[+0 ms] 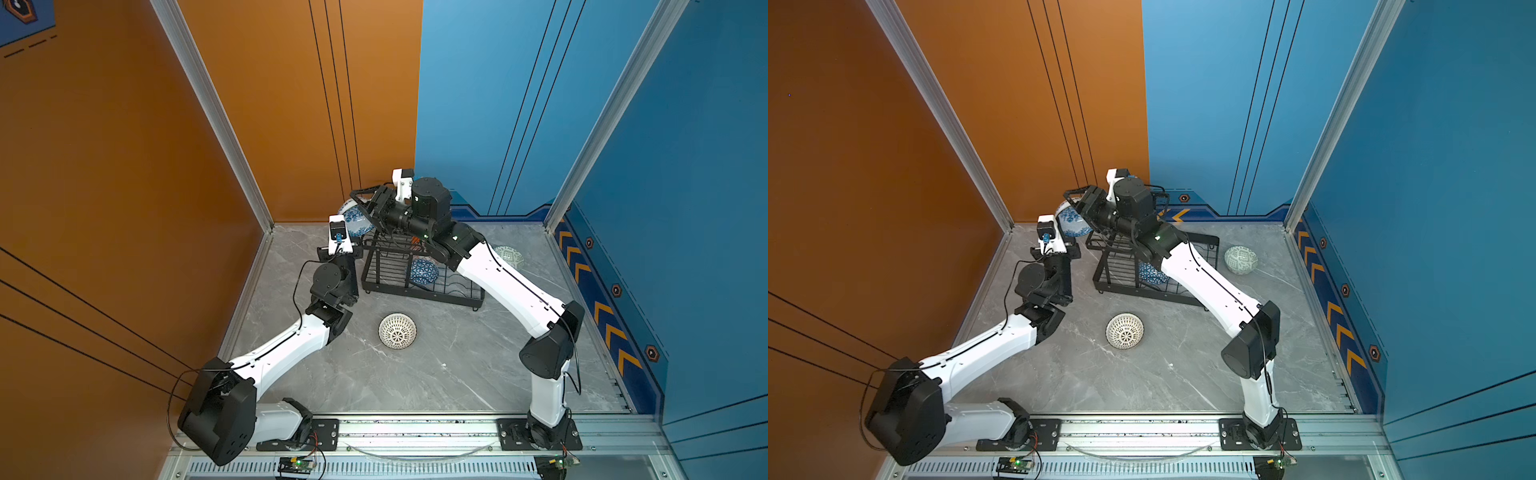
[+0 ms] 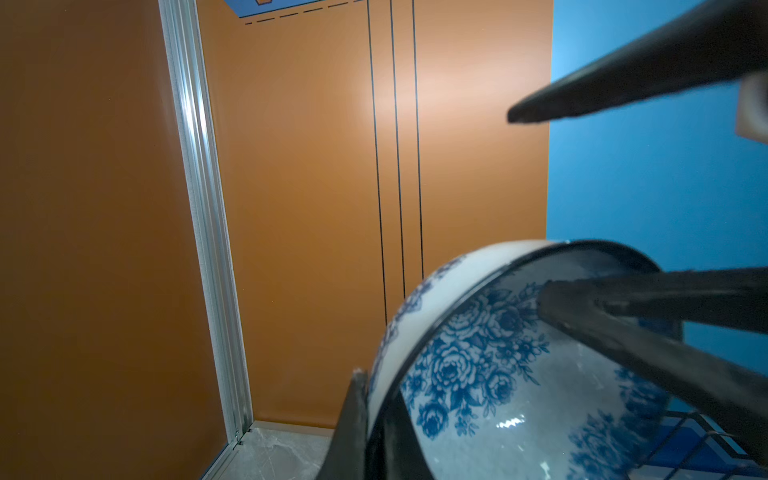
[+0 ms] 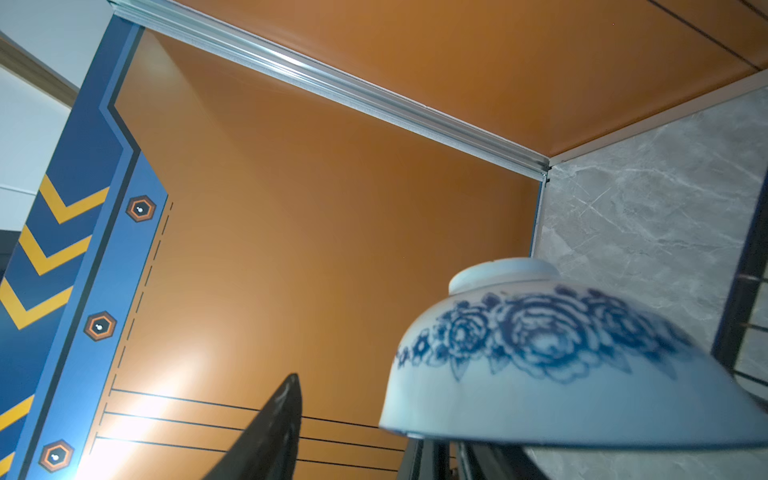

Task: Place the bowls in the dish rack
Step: 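Lift the floral bowl with the left gripper while the right gripper reaches toward it, then grasp the floral bowl's rim with the right gripper while the left gripper holds it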

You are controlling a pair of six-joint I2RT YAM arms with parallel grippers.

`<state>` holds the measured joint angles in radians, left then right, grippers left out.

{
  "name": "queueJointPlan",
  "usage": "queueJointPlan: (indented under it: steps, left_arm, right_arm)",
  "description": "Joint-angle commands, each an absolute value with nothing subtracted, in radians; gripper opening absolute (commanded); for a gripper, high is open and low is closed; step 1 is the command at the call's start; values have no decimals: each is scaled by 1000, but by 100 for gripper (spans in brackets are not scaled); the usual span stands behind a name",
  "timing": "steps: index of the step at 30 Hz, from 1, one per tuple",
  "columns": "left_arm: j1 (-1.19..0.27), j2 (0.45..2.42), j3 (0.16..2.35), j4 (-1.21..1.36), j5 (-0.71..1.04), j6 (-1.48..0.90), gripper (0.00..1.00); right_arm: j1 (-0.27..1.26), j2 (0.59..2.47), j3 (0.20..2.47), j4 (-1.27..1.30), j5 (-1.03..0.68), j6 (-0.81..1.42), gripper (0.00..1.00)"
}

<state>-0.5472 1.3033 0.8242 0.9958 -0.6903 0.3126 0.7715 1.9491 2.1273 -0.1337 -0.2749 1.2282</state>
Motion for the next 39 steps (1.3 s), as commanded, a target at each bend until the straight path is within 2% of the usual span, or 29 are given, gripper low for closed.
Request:
queueJointPlan:
  steps: [1, 9, 20, 29, 36, 39]
  left_arm:
    - [-579, 1313, 816, 1133, -710, 399, 0]
    - [-629, 1352, 804, 1269, -716, 533, 0]
    - [-624, 1347, 780, 1308, -770, 541, 0]
    - [-625, 1341, 773, 1317, -777, 545, 0]
    - [-627, 1326, 757, 1319, -777, 547, 0]
    - [-626, 1321, 755, 1318, -779, 546, 0]
  right_arm:
    - [765, 1966, 2159, -93, -280, 1244, 50]
    - [762, 1965, 2157, -99, -270, 1249, 34]
    - [742, 1926, 2126, -114, -240, 1216, 29]
    - [739, 1929, 2134, -115, -237, 1217, 16]
    - [733, 1936, 2138, -118, -234, 1220, 2]
    - [733, 1939, 2144, -119, -235, 1219, 0]
